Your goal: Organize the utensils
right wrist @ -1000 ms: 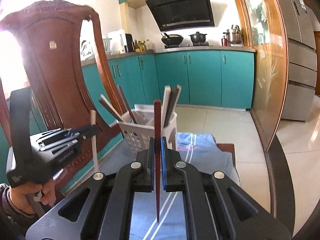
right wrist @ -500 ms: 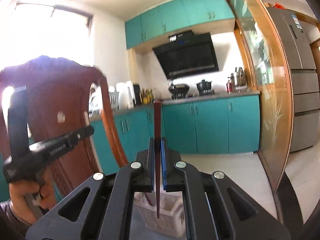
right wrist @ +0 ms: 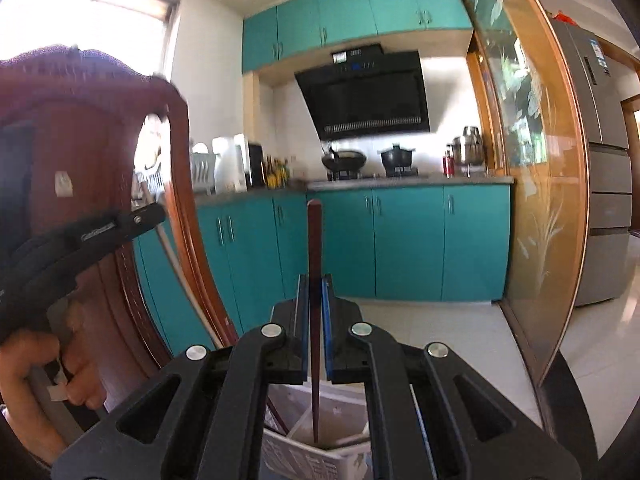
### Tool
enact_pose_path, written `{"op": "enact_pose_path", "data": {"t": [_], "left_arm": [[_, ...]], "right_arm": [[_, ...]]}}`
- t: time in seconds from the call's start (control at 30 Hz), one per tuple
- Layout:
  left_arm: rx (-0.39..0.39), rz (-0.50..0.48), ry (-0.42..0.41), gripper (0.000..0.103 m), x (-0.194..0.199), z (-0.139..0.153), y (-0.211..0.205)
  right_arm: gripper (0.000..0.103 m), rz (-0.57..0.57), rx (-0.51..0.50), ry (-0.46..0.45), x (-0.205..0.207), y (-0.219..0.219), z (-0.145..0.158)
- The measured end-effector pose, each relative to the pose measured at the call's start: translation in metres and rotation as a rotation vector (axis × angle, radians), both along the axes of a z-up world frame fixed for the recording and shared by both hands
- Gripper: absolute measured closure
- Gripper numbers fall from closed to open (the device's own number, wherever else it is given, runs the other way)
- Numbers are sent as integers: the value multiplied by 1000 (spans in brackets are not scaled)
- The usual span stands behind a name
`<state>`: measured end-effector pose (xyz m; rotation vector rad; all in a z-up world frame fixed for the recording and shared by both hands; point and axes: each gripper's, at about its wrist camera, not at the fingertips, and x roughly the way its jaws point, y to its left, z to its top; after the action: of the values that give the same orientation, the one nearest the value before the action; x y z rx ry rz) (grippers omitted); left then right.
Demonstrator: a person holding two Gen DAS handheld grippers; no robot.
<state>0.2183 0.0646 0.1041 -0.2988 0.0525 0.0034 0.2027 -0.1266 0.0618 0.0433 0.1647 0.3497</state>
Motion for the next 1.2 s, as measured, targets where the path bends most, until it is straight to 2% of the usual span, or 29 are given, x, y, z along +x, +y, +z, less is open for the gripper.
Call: {"op": "enact_pose_path", "data": {"t": [0.2,0.27,0.4,0.47,0.53,0.67,0.77,0.83,0.9,1.03,1.1,1.17,1.2], "left_arm": [[89,-4,135,95,36,-33,-24],[123,-12,165,94,39,-42,-32],[144,-18,186,94,34,-49,-36],[147,-22,188,86,26,-50,-36],[147,-23,182,76,11,-51,-33],[194,-7,178,57,-18,-53,-39],[252,-2,184,46,-46,-60,-50],[290,4,186,39,-68,-68,-57],[302,20,189,38,-86,-77,-59],[294,4,245,33,-119,-106,-57],[286,-6,265,29,-132,-115,-54],[292,-3,261,19,-151,-117,-54],[295,-2,251,16,-161,-117,-54]], "right_arm": [[96,-7,-20,38,1,-2,-17],[94,-10,-21,33,-2,-4,-17],[82,-8,-3,8,-20,-13,-13],[75,-5,0,-15,-33,-18,-10],[60,1,-1,-33,-49,-23,-9],[50,-8,-22,-34,-76,-30,-17],[41,-42,-32,-13,-100,-41,-38],[38,-55,-33,18,-109,-47,-53],[37,-73,-41,58,-118,-52,-70],[25,-98,-35,115,-135,-62,-92],[20,-111,-44,113,-147,-62,-94],[13,-122,-64,90,-158,-59,-92],[9,-128,-85,61,-170,-56,-90]]}}
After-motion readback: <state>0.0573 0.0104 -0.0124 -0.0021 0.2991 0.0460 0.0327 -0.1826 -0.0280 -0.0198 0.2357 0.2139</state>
